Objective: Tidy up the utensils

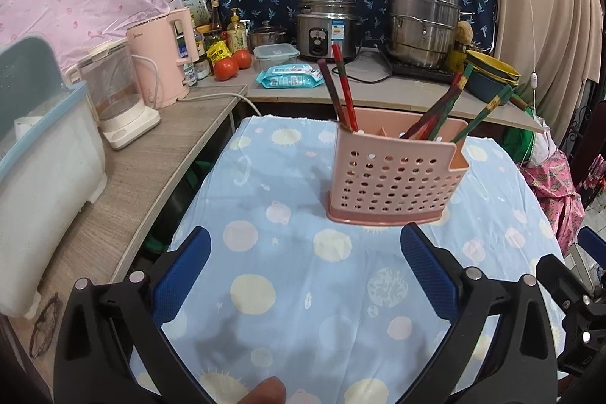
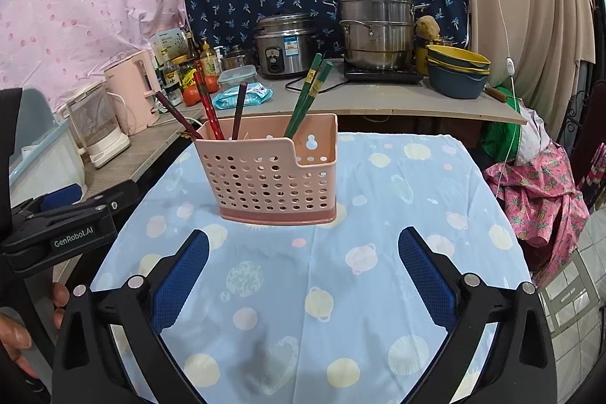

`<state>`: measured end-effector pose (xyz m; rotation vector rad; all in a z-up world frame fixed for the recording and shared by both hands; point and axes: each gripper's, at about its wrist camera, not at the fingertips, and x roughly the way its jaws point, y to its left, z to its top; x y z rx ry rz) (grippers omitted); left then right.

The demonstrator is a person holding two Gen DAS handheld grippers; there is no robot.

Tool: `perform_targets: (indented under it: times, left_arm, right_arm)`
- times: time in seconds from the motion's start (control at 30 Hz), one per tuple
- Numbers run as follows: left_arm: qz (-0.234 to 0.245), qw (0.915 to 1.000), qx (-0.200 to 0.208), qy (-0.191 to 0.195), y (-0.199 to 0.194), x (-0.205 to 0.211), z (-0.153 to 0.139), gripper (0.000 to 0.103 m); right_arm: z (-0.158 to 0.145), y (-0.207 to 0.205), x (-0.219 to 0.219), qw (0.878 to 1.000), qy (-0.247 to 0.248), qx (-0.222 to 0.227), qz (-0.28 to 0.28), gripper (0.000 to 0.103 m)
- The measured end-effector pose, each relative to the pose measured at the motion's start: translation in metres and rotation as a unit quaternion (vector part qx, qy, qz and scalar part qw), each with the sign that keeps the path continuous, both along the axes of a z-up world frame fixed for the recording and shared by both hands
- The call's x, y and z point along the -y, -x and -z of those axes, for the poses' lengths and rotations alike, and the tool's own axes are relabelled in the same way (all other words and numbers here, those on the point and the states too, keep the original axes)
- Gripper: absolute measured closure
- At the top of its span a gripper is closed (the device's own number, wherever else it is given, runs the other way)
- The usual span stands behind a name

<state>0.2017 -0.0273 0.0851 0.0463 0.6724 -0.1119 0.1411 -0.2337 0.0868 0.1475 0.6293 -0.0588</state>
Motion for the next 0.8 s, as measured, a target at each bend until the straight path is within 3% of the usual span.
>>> perform_targets:
  times: [0.2,0.8]
  left_arm:
    - [-0.012,0.9999,-0.005,-0.004,0.014,-0.002,0.01,0.007]
    - [-0.023,0.9993,-0.019,-0.023,0.034,0.0,0.026,0.007]
  right_arm:
    - [0.005,0.013,-0.003,1.0,0.019,0.001,0.009,0.007]
    - [0.023,0.037,0.004,1.0,0.005,-0.017,0.018,0.007]
